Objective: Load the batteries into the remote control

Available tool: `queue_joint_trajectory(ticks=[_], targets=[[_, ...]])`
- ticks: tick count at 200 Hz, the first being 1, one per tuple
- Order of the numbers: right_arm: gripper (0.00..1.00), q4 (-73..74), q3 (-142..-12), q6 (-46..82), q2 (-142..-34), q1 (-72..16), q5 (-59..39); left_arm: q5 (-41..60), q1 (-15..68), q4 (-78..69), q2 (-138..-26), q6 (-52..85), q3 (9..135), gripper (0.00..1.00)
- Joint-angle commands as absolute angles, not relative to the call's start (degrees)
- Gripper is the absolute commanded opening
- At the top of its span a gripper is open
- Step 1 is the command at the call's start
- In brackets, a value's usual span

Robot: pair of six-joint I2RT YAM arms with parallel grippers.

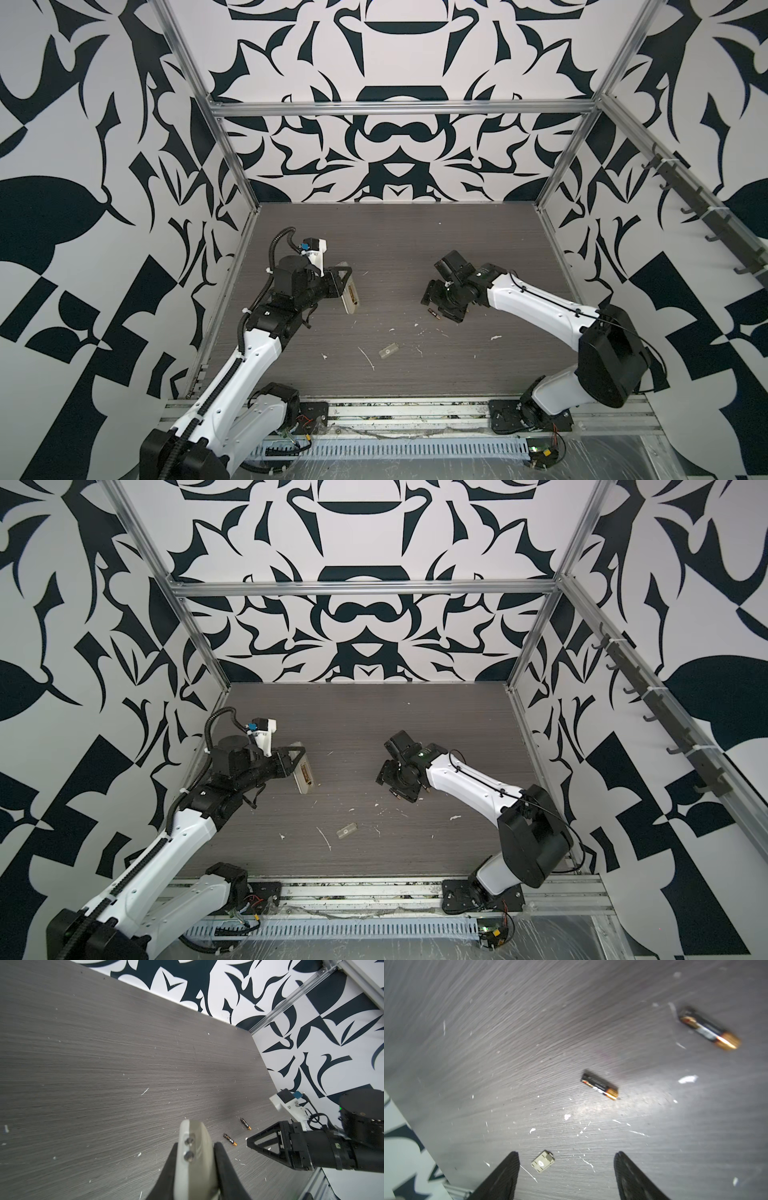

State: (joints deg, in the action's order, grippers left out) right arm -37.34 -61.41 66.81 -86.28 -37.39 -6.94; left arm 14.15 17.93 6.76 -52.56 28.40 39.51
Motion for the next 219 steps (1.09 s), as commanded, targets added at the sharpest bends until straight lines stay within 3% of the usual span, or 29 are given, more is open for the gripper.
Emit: queue_joint_trajectory(ticks=[1,34,53,76,137,219], targets=[[0.76,-42.9,-64.6,76.6,-85.6,-37.7,-3.0,12.7,17.6,6.8,-50.7,27.3,39.1,0.0],[0.75,-42.1,-64.4,82.8,-88.4,-38.2,-4.2,12.6,17.6,6.6,-50.6,27.3,39.1,0.0],[0.63,-45.0,-66.3,85.6,-90.1,-38.8,-2.7,12.6,17.6,6.5,-50.3,27.3,39.1,0.0],[0.69,-44.8,-66.9,87.9,-91.4,-38.7,-2.8,12.6,17.6,6.4,-49.8,27.3,39.1,0.0],[0.68,-42.8,-64.5,97.6,-91.6,-39.0,-0.6,11.6,17.6,6.4,-48.7,27.1,38.7,0.0],[0.68,-42.8,-68.3,100.5,-97.4,-39.4,-2.4,9.6,18.3,7.3,-48.6,25.8,38.7,0.0]])
